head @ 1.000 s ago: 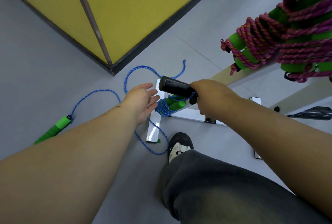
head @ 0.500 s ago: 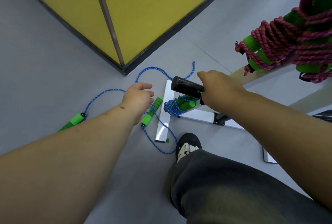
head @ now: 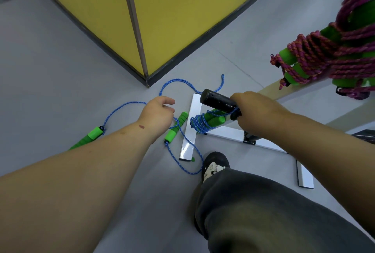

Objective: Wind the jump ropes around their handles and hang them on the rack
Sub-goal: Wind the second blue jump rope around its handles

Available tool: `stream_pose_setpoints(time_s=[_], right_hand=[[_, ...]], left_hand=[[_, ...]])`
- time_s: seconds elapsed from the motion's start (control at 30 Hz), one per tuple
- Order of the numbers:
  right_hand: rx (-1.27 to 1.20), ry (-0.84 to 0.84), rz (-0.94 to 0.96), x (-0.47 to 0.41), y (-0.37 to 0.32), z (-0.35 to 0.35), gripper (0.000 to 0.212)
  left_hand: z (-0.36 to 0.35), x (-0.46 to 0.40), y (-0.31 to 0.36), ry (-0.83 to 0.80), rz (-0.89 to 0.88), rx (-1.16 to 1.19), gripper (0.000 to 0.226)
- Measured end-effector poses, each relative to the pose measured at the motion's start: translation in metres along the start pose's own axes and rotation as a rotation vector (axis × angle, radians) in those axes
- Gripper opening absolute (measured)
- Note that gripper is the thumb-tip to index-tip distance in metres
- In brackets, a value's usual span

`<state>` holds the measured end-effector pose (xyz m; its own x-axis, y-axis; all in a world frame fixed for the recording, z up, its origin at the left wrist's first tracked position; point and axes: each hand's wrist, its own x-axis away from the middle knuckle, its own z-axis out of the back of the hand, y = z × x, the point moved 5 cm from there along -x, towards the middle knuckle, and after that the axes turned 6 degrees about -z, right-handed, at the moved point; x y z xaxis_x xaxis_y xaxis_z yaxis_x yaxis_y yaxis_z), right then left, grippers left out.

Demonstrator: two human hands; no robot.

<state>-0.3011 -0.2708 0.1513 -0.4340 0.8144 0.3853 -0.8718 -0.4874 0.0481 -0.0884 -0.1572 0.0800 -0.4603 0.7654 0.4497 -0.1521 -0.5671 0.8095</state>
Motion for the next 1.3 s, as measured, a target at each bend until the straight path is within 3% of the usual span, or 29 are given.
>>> stream_pose_setpoints(time_s=[0.4, 0.57, 0.97, 1.1, 1.3], right_hand=[[0.086, -0.272, 0.19, 0.012, -0.093, 0.007, 0.051], [0.07, -0.367, 0.163, -0.001, -0.135, -0.007, 0.045], [-0.112, -0.577, 0.059, -0.052, -0.199, -0.154, 0.055], [-0.059, -0.564, 0.077, -0.081, -0.21, -0.196, 0.045], [0.013, -0.605, 0.129, -0.112, -0.222, -0.237, 0.051]], left_hand=[[0.063, 0.039, -0.029, 0.011, -0.094, -0.317, 0.066], [0.096, 0.049, -0.066, 0.017, -0.061, -0.388, 0.072], [0.151, 0.006, -0.198, -0.073, 0.148, -0.65, 0.078], [0.155, -0.033, -0.24, -0.146, 0.158, -0.75, 0.081], [0.153, -0.073, -0.28, -0.223, 0.21, -0.868, 0.07]])
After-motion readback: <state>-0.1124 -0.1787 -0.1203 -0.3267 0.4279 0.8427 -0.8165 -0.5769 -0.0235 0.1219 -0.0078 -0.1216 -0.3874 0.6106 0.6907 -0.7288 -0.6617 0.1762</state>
